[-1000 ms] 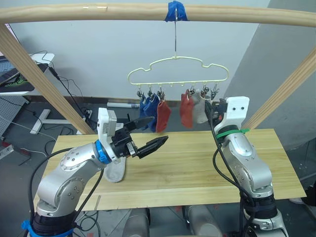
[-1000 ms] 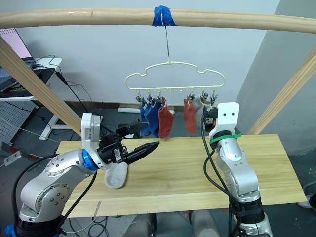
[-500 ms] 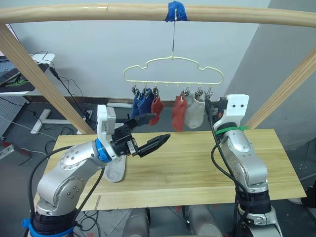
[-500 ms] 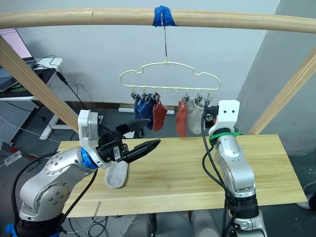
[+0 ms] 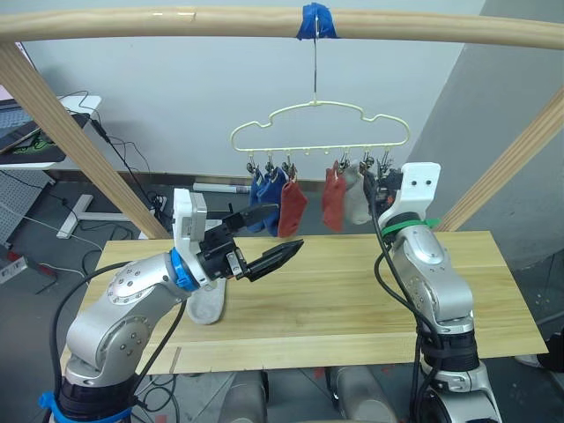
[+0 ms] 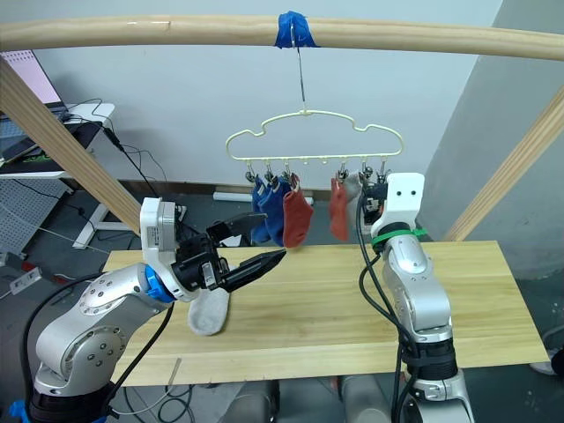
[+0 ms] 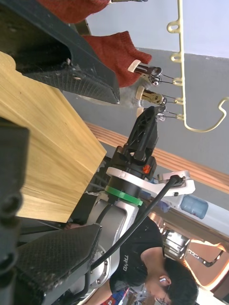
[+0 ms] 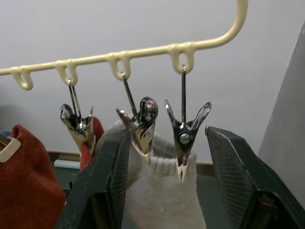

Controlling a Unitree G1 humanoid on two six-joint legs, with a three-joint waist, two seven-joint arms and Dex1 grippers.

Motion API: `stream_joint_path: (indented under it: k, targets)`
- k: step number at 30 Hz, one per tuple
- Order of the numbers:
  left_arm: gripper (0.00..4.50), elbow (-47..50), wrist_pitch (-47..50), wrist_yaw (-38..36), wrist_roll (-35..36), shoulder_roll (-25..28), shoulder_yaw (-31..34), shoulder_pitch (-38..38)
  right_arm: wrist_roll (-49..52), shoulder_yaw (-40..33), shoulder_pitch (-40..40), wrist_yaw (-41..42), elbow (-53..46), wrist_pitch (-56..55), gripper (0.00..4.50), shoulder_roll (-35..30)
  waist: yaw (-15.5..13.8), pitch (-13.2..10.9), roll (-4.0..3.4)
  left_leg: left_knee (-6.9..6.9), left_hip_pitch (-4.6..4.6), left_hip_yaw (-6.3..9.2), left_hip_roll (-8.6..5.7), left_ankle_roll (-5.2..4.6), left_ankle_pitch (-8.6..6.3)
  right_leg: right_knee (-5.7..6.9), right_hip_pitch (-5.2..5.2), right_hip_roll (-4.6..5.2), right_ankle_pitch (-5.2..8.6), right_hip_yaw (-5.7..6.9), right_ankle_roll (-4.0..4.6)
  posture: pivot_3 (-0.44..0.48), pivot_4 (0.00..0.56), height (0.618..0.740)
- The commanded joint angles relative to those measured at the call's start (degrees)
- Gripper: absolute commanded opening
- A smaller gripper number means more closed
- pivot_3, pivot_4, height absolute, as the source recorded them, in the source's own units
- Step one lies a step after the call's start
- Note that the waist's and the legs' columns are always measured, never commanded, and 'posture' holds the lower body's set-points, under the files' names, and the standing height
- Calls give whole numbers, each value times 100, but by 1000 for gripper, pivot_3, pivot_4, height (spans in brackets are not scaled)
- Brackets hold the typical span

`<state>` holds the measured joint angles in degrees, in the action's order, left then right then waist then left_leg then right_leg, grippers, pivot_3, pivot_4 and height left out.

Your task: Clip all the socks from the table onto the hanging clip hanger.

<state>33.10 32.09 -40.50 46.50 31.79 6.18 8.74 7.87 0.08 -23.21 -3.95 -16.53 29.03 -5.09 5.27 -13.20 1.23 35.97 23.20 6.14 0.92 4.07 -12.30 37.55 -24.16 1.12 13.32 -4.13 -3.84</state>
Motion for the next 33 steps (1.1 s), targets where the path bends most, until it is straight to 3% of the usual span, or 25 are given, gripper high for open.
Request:
stream_joint_path:
  k: [1,33]
  targets:
    - [4500,211,-103,31,-5,3,27,-1,-57,-92,-73,-5,-122,-131,2596,47,-12,0,0,0,-3,0,0,0,0,4,0,0,1,0,2,-64,171,740]
    - [4500,273,-119,133,-152,11,-45,-140,-193,-282,-432,41,418,-298,2596,141,-29,0,0,0,-19,-2,0,0,1,24,5,-1,7,-2,10,-49,164,740]
